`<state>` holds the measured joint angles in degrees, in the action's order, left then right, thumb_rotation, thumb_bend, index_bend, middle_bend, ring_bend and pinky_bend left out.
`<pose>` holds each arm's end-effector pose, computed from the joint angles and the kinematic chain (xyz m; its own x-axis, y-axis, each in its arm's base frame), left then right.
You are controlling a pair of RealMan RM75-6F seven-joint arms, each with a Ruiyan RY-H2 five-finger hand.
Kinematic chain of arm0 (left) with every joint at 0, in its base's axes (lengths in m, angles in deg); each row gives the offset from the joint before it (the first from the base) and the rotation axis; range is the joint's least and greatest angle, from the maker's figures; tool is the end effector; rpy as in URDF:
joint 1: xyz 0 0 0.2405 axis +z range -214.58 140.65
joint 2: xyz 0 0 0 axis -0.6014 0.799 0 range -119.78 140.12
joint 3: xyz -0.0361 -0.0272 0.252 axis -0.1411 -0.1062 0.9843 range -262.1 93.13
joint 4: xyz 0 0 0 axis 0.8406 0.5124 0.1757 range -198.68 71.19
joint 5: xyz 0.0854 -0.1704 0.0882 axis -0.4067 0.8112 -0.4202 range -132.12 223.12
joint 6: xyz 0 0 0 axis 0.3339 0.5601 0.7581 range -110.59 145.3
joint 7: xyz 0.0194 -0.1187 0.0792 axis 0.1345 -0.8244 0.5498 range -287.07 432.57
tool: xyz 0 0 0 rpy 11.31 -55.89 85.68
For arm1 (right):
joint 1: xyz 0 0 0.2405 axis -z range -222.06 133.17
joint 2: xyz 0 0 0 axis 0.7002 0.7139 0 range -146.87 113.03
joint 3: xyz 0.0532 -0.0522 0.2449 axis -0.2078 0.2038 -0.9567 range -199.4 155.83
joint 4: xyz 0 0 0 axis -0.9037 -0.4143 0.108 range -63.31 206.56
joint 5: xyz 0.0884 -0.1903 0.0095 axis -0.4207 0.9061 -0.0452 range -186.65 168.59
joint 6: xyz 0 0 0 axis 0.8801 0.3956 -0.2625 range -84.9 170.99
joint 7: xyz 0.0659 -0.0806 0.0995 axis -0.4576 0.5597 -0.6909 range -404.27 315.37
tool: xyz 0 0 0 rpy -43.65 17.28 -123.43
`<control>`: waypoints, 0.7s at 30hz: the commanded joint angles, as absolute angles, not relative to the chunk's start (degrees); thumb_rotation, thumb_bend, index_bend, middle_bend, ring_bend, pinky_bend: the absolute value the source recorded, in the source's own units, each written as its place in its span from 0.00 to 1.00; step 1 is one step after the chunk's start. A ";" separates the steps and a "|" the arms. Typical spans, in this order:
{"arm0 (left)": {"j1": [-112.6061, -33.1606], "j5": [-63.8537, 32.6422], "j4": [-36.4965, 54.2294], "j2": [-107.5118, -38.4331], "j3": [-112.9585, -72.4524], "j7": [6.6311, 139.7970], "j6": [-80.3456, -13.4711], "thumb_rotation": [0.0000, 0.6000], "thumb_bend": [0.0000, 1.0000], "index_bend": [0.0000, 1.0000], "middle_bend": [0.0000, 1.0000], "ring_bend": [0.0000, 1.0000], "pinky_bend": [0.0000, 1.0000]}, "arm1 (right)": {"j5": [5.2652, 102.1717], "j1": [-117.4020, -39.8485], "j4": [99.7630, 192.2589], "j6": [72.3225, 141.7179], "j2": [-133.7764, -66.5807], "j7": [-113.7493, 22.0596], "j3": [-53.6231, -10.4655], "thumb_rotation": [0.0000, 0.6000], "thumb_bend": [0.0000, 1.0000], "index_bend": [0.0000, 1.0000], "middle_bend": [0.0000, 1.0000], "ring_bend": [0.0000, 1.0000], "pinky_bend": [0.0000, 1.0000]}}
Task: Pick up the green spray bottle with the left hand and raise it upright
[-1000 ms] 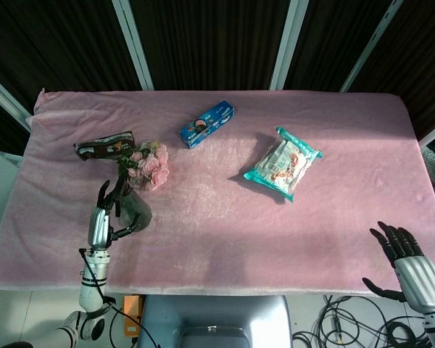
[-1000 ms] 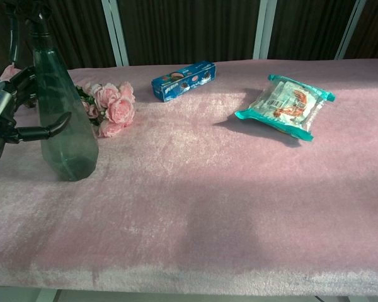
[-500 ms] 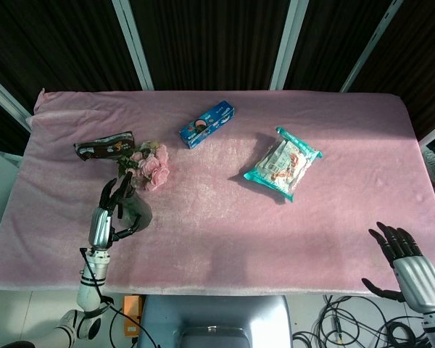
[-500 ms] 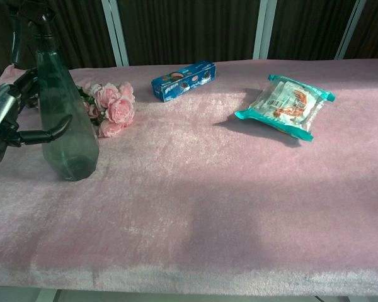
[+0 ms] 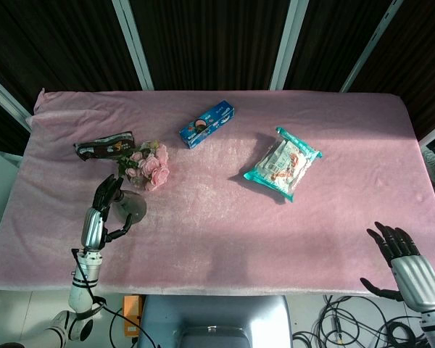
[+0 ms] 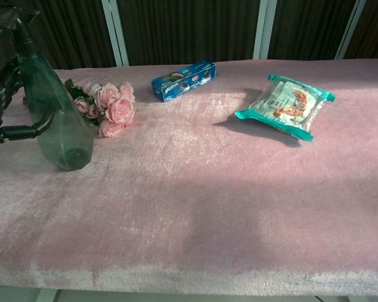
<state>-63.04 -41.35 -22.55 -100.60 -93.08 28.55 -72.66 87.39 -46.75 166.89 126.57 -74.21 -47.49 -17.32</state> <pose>-0.2461 0.3007 -0.0105 -0.3260 -0.0486 0.9441 0.8820 -0.3752 0.2853 -0.3058 -0.1367 0.1619 0.4226 -0.1772 0.8888 -0.9052 -0.1307 0.4043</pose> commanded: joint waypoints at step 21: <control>-61.35 -39.84 -13.45 -94.28 -94.50 31.83 -71.18 0.87 0.38 0.00 0.00 0.00 0.00 | 87.73 -46.77 166.93 126.74 -74.33 -47.08 -17.09 1.00 0.34 0.00 0.00 0.00 0.00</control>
